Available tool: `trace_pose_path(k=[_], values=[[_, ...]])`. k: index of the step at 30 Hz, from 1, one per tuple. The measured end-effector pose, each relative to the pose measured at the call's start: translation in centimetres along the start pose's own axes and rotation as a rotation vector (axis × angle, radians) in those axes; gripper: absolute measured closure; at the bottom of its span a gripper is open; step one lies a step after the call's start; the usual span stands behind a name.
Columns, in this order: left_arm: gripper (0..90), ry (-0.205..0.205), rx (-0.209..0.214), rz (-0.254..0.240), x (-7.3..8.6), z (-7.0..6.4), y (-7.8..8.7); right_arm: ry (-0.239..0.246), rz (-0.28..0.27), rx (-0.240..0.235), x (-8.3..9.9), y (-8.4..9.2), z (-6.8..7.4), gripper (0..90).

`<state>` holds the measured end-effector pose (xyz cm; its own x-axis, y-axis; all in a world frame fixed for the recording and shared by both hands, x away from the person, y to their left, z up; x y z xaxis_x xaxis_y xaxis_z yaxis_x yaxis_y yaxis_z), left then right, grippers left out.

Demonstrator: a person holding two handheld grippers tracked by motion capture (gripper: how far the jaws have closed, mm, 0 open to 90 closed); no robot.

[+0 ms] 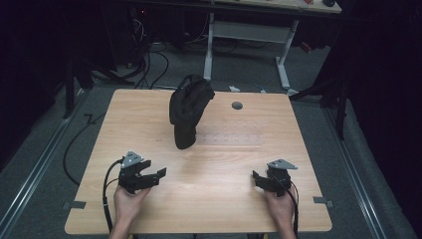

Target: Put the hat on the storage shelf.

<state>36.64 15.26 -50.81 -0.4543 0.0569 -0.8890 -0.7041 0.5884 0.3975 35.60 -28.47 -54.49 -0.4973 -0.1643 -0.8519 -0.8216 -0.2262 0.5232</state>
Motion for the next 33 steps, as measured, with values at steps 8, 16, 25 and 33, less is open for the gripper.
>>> trace_pose_path(k=[8,16,25,33], values=[[28.8,-0.027,-0.023,0.034,0.9,0.2,-0.9,0.000,0.000,0.000,0.0,0.0,0.0,32.0],[28.8,-0.066,-0.042,0.047,1.3,-0.1,-1.7,0.000,0.001,-0.001,0.0,0.0,0.0,32.0],[28.7,-0.085,-0.068,0.049,1.8,-0.1,-2.5,0.000,0.001,-0.001,0.0,0.0,0.0,31.9],[28.7,-0.104,-0.098,0.069,2.3,0.1,-2.9,0.001,0.000,-0.002,0.0,0.0,0.0,31.9]])
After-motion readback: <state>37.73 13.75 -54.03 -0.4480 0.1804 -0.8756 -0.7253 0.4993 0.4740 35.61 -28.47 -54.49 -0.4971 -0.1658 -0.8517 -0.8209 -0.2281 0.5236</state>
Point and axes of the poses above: each handheld gripper's, and its own axes: y roughly backward along the jaws, x roughly out of its underside, z roughly to its left, the point moved 2 cm from there along -y, roughly forward along the jaws, and after that the axes turned 12 degrees about -z, right-handed, at the moved point
